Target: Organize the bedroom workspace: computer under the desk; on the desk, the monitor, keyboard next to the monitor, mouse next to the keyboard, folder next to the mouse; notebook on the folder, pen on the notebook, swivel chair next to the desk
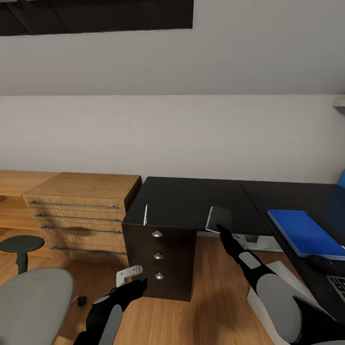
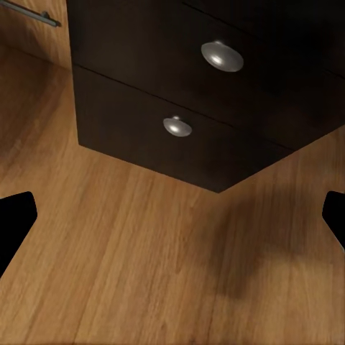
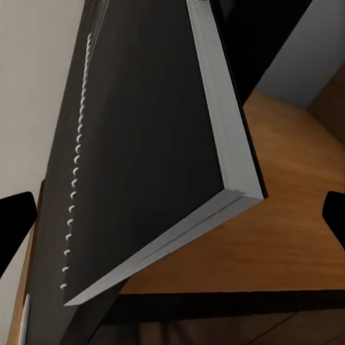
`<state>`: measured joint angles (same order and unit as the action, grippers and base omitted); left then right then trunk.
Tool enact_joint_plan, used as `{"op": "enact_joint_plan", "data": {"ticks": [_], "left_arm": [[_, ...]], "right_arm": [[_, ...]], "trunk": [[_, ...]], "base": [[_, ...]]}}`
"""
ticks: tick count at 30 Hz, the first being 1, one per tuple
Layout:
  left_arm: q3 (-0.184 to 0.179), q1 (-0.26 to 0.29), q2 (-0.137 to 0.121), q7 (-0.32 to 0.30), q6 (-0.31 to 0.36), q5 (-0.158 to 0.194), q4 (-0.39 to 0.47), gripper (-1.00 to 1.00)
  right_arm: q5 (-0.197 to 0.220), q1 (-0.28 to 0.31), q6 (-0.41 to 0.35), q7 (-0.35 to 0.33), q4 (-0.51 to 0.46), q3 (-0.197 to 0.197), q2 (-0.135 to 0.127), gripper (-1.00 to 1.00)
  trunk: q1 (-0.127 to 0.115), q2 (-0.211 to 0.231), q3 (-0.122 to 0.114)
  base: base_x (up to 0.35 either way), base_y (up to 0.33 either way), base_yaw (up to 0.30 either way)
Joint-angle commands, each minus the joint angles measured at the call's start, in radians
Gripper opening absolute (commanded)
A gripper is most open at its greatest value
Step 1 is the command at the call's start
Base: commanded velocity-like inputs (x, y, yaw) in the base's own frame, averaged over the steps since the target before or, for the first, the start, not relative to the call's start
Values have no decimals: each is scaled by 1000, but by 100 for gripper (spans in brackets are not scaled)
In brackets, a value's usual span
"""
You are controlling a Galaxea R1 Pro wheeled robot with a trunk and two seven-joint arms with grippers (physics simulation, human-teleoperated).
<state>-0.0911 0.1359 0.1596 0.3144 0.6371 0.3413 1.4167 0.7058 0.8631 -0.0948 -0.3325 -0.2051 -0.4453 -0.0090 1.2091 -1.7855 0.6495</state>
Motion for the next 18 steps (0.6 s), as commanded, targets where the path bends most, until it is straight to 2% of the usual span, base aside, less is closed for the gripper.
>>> {"op": "enact_joint_plan", "data": {"ticks": [1,16,17,18], "left_arm": [[-1,1,0,9,3,11,1,100],[-1,1,0,9,3,11,-1,100],[-2,1,0,9,3,11,-4,100],[-2,1,0,9,3,11,-5,100]], "right_arm": [[7,1,-7,-3,0,-4,0,100],[6,1,-1,-3,-6,-4,0,100],[6,1,0,-2,-6,-4,0,-100],[6,1,2,-2,-7,-4,0,-100]], "trunk": [[0,-1,1],[0,-1,1],[0,-1,1],[0,-1,1]], "base": [[0,0,0],[0,0,0],[0,0,0],[0,0,0]]}}
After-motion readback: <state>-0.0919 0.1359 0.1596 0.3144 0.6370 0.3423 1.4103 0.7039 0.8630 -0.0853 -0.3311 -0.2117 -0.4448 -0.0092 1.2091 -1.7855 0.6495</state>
